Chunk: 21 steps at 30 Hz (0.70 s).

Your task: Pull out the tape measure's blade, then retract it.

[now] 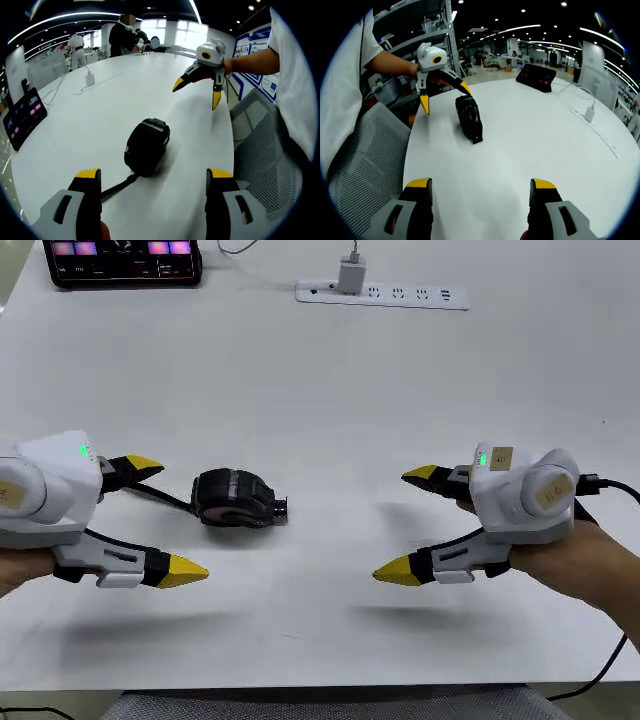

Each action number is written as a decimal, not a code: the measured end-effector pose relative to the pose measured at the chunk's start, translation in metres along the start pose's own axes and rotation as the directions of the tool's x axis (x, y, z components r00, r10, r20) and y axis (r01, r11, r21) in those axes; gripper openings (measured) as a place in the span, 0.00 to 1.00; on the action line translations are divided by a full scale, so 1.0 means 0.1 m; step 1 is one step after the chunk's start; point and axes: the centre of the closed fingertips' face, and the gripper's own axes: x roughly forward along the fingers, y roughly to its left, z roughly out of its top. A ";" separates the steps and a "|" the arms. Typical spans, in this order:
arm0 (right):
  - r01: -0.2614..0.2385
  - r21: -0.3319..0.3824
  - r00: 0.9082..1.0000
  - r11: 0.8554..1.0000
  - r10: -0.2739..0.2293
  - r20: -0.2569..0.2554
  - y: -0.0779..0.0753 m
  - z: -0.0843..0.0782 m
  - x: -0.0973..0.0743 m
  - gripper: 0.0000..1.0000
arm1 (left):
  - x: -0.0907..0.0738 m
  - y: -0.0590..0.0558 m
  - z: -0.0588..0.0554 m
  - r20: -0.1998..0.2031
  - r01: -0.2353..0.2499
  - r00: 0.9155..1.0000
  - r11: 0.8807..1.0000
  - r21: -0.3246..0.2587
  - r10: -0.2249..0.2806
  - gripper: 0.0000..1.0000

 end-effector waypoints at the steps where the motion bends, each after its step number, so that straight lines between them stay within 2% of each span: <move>1: -0.005 -0.005 1.000 1.000 0.005 -0.001 0.01 0.01 0.02 0.78 | 0.01 0.00 0.00 -0.004 0.004 1.000 1.000 0.006 -0.004 0.82; 14: -0.047 -0.039 0.999 0.998 0.047 -0.011 -0.01 0.09 0.26 0.75 | 0.19 0.06 -0.05 -0.046 0.040 0.998 0.998 0.053 -0.037 0.79; 18: -0.061 -0.041 0.998 0.997 0.061 -0.006 0.00 0.14 0.33 0.74 | 0.24 0.06 -0.07 -0.068 0.048 0.997 0.995 0.083 -0.043 0.74; 21: -0.066 -0.048 0.998 0.997 0.066 0.002 0.00 0.18 0.38 0.74 | 0.26 0.12 -0.07 -0.069 0.043 0.997 0.995 0.086 -0.037 0.70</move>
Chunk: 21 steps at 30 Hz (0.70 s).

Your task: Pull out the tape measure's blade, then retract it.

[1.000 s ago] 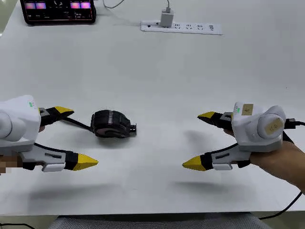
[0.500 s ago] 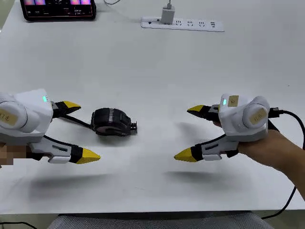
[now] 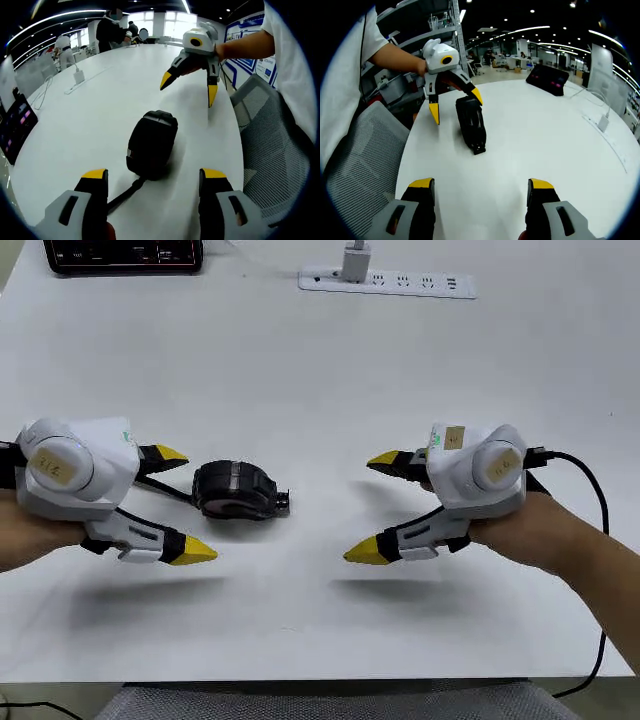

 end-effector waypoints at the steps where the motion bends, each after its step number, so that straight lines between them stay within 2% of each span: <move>1: -0.004 -0.002 1.000 1.000 0.004 0.002 0.00 0.01 0.02 0.73 | 0.00 0.02 0.01 0.004 -0.002 1.000 1.000 -0.009 0.002 0.70; 10: -0.018 -0.009 1.000 1.000 0.018 0.016 -0.01 0.07 0.14 0.68 | 0.09 0.04 -0.03 -0.023 0.011 1.000 1.000 0.016 -0.010 0.57; 14: -0.026 -0.017 1.000 1.000 0.026 0.012 0.00 0.08 0.20 0.66 | 0.13 0.07 -0.02 -0.026 0.002 1.000 1.000 0.027 -0.001 0.53; 21: -0.040 -0.019 0.999 0.999 0.040 0.018 -0.01 0.11 0.29 0.64 | 0.16 0.08 -0.01 -0.030 0.014 0.999 0.999 0.046 -0.012 0.43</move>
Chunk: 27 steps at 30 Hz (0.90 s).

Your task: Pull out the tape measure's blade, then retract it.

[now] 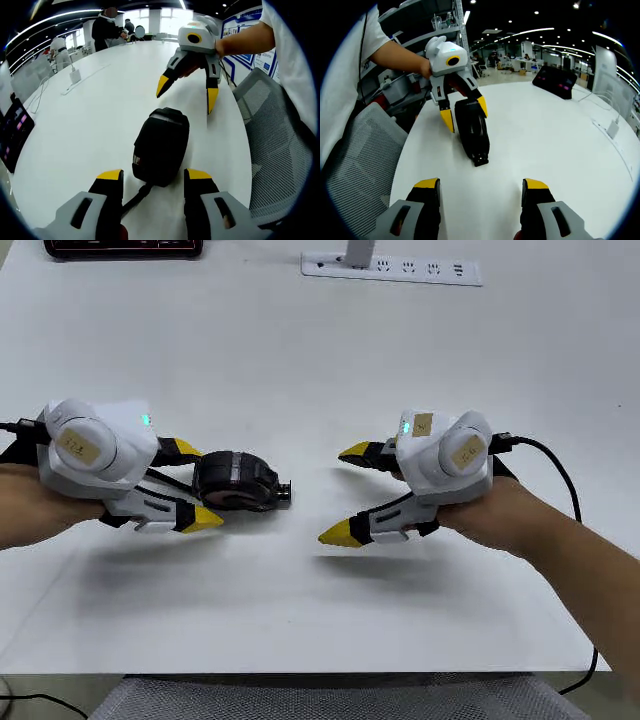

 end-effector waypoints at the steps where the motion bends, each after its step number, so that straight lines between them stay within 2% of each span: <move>1: -0.003 -0.002 1.000 1.000 0.003 -0.001 0.00 0.00 0.01 0.64 | 0.00 0.00 0.00 -0.001 0.001 1.000 1.000 0.004 -0.001 0.42; 8: -0.020 -0.007 1.000 1.000 0.020 -0.002 0.01 0.02 0.07 0.63 | 0.03 -0.01 0.02 -0.017 0.019 1.000 0.999 0.038 -0.018 0.36; 13: -0.029 -0.006 1.000 1.000 0.029 -0.002 0.02 0.02 0.10 0.64 | 0.05 -0.01 0.03 -0.020 0.028 0.999 0.998 0.064 -0.027 0.28; 27: -0.042 -0.016 0.999 0.999 0.042 0.014 0.01 0.09 0.21 0.61 | 0.08 -0.01 0.03 -0.052 0.039 0.998 0.994 0.098 -0.034 0.27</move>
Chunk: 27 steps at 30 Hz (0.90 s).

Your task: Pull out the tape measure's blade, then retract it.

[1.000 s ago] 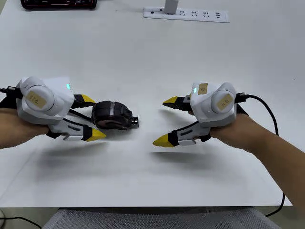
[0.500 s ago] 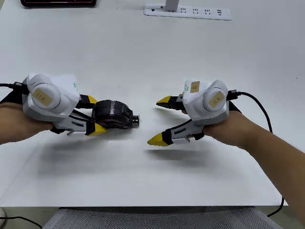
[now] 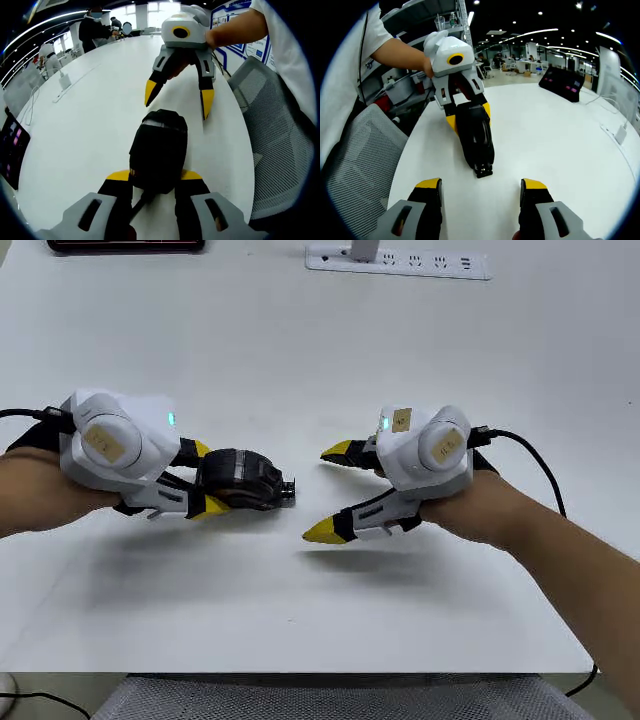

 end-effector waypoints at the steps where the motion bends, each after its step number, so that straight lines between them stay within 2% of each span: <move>1: -0.002 0.000 1.000 1.000 0.002 0.003 0.00 0.01 0.01 0.60 | 0.00 0.00 0.00 0.000 0.001 1.000 1.000 0.003 -0.001 0.27; 9: -0.001 -0.005 1.000 1.000 0.001 0.020 -0.01 0.05 0.11 0.55 | 0.00 0.01 -0.01 -0.013 -0.006 1.000 1.000 0.003 0.006 0.26; 13: 0.003 -0.028 1.000 1.000 -0.002 0.022 -0.03 0.06 0.15 0.49 | 0.00 0.01 -0.02 -0.020 -0.002 1.000 1.000 0.002 0.002 0.26; 15: 0.022 -0.054 0.999 0.998 -0.020 0.027 -0.06 0.07 0.17 0.44 | 0.00 0.01 -0.02 -0.024 0.000 1.000 1.000 0.002 0.000 0.26; 27: 0.014 -0.111 0.999 0.994 -0.010 0.042 -0.04 0.08 0.26 0.26 | 0.00 0.00 -0.02 -0.034 0.009 0.999 1.000 0.000 -0.008 0.26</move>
